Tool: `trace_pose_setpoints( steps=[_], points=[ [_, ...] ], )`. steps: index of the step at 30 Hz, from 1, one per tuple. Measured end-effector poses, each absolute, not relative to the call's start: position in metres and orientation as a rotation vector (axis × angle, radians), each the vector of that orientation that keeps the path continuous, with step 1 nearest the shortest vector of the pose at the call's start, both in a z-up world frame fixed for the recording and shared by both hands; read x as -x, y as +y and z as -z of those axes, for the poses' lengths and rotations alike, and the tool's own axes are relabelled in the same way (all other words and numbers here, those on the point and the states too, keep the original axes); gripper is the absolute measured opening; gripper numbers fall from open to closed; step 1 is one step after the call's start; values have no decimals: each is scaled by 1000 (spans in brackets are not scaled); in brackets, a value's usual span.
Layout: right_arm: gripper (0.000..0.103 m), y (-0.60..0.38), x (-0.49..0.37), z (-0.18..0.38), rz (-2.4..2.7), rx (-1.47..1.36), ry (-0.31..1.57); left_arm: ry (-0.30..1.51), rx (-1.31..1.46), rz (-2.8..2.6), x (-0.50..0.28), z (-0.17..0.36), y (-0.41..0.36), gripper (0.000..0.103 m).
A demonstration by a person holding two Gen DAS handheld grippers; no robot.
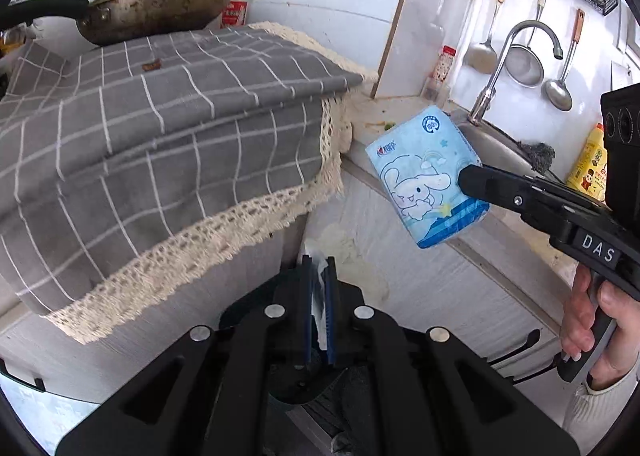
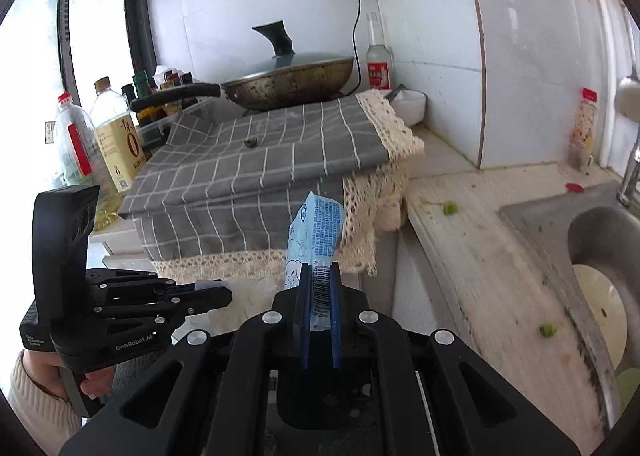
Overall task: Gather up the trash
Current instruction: 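Carry the tissue and packet down to the bin and open both tools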
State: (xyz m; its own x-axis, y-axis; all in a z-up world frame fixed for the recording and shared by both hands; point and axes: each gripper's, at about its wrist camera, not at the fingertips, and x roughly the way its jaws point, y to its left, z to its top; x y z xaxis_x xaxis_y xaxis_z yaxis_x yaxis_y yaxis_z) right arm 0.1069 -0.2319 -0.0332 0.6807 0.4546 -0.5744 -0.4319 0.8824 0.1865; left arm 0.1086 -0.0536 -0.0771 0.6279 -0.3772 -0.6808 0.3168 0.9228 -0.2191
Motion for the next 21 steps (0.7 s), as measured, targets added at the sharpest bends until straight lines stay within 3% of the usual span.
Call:
trace_pose_setpoints(
  steps=[13,15,17,21],
  points=[
    [8,-222,-112,67,-481,5,719,854,130,378,-103,108,-42,6],
    [11,-222,-115,69,-484,1,721,858,135,374,-104,108,-39,6],
    [34,-220,-115,69,-484,5,711,864,135,371,-105,109,-38,6],
    [36,-220,-117,67,-469,13,701,872,136,362,-109,111,-37,6]
  ],
)
